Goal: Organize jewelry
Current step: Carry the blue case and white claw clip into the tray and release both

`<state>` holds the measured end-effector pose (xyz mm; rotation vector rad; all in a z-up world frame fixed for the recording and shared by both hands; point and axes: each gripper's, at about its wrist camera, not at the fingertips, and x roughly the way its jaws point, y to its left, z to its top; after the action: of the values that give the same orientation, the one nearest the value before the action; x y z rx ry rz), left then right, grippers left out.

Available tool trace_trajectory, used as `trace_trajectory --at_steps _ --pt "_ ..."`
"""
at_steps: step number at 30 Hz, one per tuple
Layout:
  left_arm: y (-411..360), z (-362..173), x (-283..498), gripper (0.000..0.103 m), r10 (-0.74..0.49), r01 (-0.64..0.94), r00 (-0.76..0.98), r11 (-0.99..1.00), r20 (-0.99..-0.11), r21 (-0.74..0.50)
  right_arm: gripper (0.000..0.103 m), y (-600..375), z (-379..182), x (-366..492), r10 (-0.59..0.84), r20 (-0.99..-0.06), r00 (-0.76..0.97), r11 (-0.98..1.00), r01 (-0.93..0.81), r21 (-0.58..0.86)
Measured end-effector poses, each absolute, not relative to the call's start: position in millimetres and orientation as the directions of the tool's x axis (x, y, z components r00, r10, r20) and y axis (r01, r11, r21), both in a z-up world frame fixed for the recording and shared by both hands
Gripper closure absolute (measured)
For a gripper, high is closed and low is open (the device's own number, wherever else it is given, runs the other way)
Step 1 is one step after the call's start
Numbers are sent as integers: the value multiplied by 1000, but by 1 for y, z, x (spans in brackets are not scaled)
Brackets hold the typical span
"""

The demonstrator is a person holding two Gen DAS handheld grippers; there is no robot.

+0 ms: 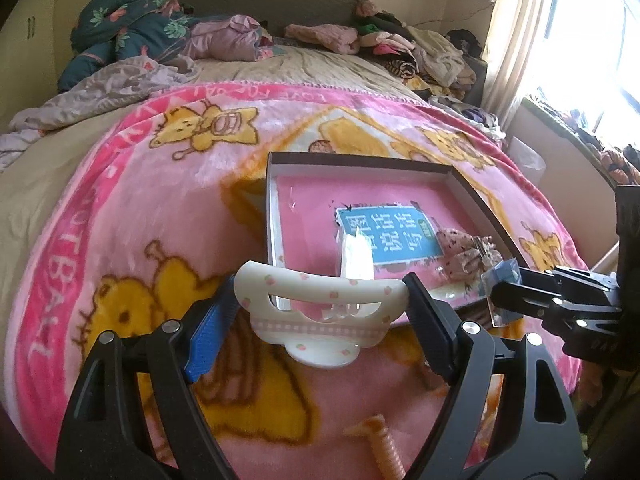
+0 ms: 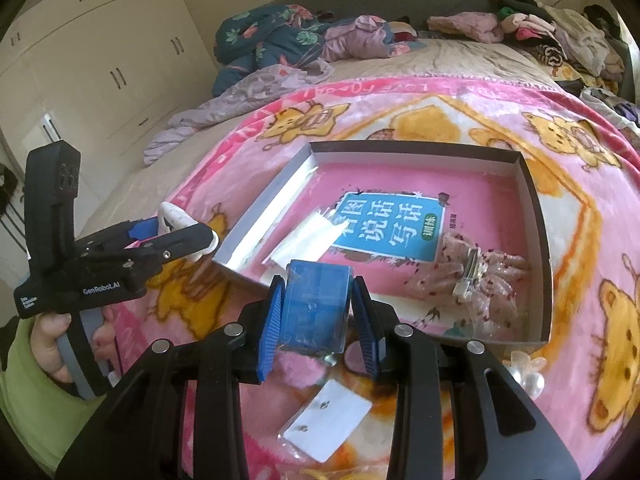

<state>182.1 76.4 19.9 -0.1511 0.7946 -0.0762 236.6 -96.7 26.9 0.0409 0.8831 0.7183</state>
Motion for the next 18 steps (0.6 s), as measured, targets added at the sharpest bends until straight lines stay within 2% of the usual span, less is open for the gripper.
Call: trace_trajectory --at_steps 18 --pt "54 9 227 29 -175 61 670 982 -722 -181 70 -131 16 296 517 -710 478 837 -458 301"
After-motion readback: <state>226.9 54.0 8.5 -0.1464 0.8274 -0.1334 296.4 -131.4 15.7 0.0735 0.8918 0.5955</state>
